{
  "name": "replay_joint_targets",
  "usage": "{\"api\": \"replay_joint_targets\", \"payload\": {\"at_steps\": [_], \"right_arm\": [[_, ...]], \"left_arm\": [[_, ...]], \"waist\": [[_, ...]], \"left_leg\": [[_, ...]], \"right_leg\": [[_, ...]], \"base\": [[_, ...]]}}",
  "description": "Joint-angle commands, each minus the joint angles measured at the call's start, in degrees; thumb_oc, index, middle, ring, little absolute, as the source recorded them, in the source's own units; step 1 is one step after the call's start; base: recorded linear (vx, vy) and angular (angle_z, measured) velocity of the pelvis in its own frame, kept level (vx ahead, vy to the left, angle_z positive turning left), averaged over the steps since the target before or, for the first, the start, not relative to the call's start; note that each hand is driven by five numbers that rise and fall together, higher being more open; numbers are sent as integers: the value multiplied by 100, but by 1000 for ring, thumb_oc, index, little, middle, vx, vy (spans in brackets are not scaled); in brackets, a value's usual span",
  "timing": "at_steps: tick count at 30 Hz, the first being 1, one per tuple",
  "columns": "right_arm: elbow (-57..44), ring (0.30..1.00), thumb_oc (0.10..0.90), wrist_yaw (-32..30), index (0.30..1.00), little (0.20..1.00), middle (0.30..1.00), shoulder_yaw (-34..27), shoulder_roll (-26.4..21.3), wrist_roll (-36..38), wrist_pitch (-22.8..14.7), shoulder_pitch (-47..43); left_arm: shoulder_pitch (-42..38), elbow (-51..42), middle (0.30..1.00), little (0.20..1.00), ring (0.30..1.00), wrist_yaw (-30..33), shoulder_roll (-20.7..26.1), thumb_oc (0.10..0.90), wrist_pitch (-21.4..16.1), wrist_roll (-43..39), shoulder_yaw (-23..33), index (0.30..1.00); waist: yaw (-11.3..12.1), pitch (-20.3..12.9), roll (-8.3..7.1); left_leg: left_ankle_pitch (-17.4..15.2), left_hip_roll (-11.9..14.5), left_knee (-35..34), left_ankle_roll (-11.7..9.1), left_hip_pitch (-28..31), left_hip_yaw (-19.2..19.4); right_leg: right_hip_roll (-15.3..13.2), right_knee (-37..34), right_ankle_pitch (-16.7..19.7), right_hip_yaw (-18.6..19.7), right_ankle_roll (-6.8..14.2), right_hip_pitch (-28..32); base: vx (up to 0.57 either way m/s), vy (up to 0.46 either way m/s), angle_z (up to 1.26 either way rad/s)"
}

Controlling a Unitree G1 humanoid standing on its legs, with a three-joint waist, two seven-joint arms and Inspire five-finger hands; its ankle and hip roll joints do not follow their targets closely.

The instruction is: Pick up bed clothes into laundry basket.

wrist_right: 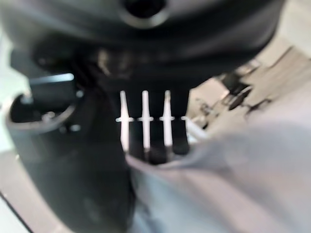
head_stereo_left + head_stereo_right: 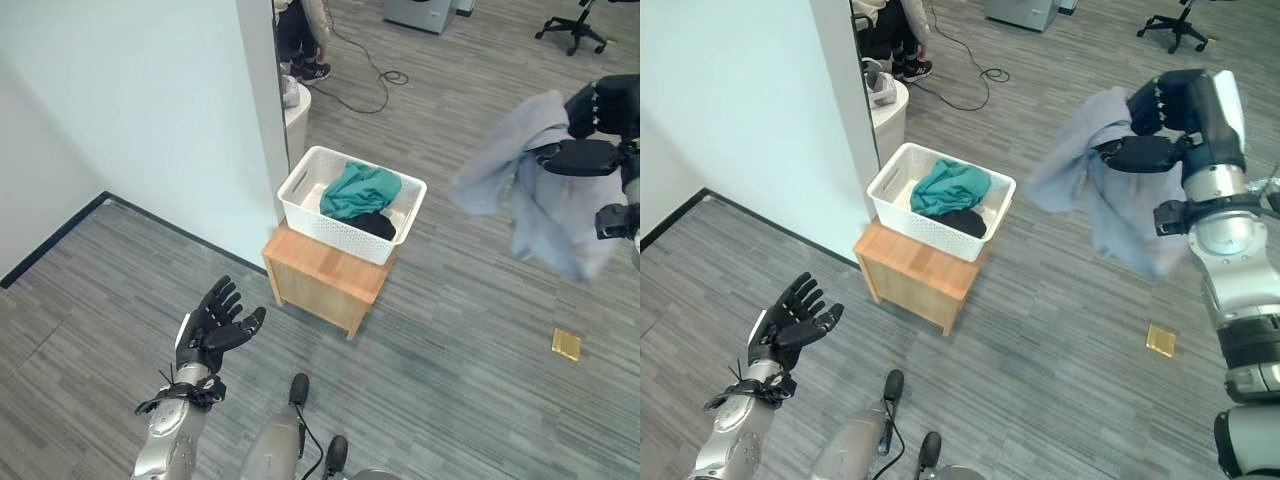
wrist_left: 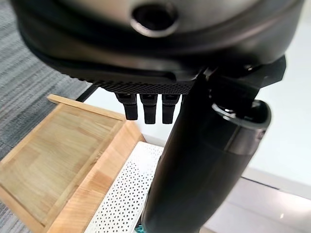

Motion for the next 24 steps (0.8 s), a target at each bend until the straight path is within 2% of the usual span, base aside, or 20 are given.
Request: {"api": "replay_joint_targets", "payload": {"at_steps": [1,2,4,5,6,7,8,9,10,11,12,14,16,17,18,19,20,24], "right_arm": [[226,300,400,-199,300,300,300,149,-493,-11,-361,-1398],[264,300,400,-188,300,300,300,224,-518,-6,-339,-1520],[263,300,400,-165,300,300,300,347,-615,-47,-296,-1642],[202,300,400,-124,300,300,300,405,-641,-74,-287,-1674],[202,300,400,-124,300,300,300,424,-639,-73,-282,-1689],[144,300,400,-111,300,300,300,478,-674,-86,-277,-1745],[15,300,400,-147,300,300,300,575,-729,-93,-319,-1788],[10,300,400,-151,300,300,300,573,-730,-95,-315,-1788],[-58,300,400,-140,300,300,300,586,-815,-50,-328,-1767],[-376,300,400,-41,300,300,300,540,-786,-46,-364,-1707],[-396,300,400,-40,300,300,300,500,-782,-50,-359,-1658],[-306,300,400,23,300,300,300,797,-748,33,-405,-1871],[-187,300,400,93,300,300,300,1030,-789,103,-404,-2072],[83,300,400,185,300,300,300,1365,-813,168,-340,-2408],[217,300,400,195,300,300,300,1628,-809,169,-332,-2676],[247,300,400,199,300,300,300,1719,-799,180,-337,-2762],[454,300,400,156,300,300,300,2060,-750,54,-301,-3128],[919,300,400,70,300,300,300,2714,-494,-62,-275,-3938]], "left_arm": [[-305,-806,900,900,900,-176,464,800,-445,92,-62,900],[-348,-802,900,900,900,-172,495,800,-440,62,-95,900],[-394,-794,900,900,900,-208,550,800,-436,78,-161,900],[-405,-796,900,900,900,-241,580,800,-428,99,-176,900],[-399,-795,900,900,900,-243,573,800,-428,99,-173,900],[-423,-809,900,900,900,-245,600,800,-437,88,-179,900],[-548,-763,900,900,900,-245,573,800,-457,-11,-259,900],[-555,-756,900,900,900,-244,572,800,-459,-10,-261,900],[-557,-707,900,900,900,-268,552,800,-440,-49,-296,900],[-429,-667,900,900,900,-287,512,800,-466,97,-266,900],[-417,-672,900,900,900,-286,520,800,-466,102,-270,900],[-285,-609,900,900,900,-313,361,800,-411,-108,-309,900],[-229,-596,900,900,900,-357,306,800,-407,-173,-319,900],[-160,-530,900,900,900,-359,359,800,-370,-127,-421,900],[-141,-544,900,900,900,-357,338,800,-361,-151,-449,900],[-134,-541,900,900,900,-357,312,800,-360,-151,-441,900],[-147,-535,900,900,900,-375,368,800,-334,-249,-552,900],[-151,-507,900,900,900,-323,395,800,-313,-245,-669,900]], "waist": [[7,-714,-345],[-100,-664,-262],[-264,-626,-184],[-316,-631,-171],[-351,-624,-172],[-386,-626,-166],[-482,-610,-246],[-512,-593,-240],[-523,-603,-327],[-446,-731,-405],[-448,-736,-416],[-343,-884,-500],[-350,-910,-495],[-279,-963,-567],[-279,-945,-559],[-298,-956,-536],[-265,-934,-593],[-232,-912,-604]], "left_leg": [[-555,-13,13,282,524,163],[-538,68,-36,296,629,63],[-585,92,-120,289,802,-188],[-604,101,-240,251,910,-311],[-608,90,-281,248,956,-342],[-626,125,-345,195,1028,-428],[-808,4,-322,93,1142,-705],[-813,-2,-304,95,1146,-736],[-842,-73,-277,99,1144,-777],[-864,-92,-415,109,1174,-720],[-858,-95,-434,112,1192,-725],[-810,-35,-565,68,1182,-766],[-792,-44,-604,58,1178,-833],[-771,-2,-655,11,1152,-867],[-700,3,-649,-6,1104,-879],[-763,10,-676,-2,1155,-885],[-749,17,-678,-19,1138,-915],[-708,30,-756,-40,1124,-1007]], "right_leg": [[-857,2170,384,126,1522,-489],[-828,2647,485,274,1586,-778],[-767,2932,396,493,1475,-1159],[-856,2630,323,603,1405,-1314],[-869,2618,287,571,1400,-1268],[-956,2271,201,578,1354,-1305],[-1153,1079,312,787,1338,-1395],[-1161,1022,336,750,1342,-1341],[-1095,788,368,976,1346,-1220],[-1153,462,371,812,1372,-992],[-1159,417,387,803,1376,-959],[-1116,257,452,738,1364,-853],[-1100,162,457,737,1343,-786],[-1072,57,451,656,1307,-723],[-1065,47,510,635,1302,-736],[-1062,30,449,625,1299,-689],[-1031,51,431,608,1270,-671],[-1003,-15,407,548,1231,-626]], "base": [[155,80,-13],[203,77,-11],[166,-20,15],[150,-56,45],[155,-108,56],[279,-217,47],[260,-209,40],[246,-180,65],[122,-57,78],[128,-57,93],[107,-69,63],[86,-128,32],[66,-79,23],[3,-46,29],[47,-50,21],[16,-37,12],[54,-31,9],[9,-17,11]]}}
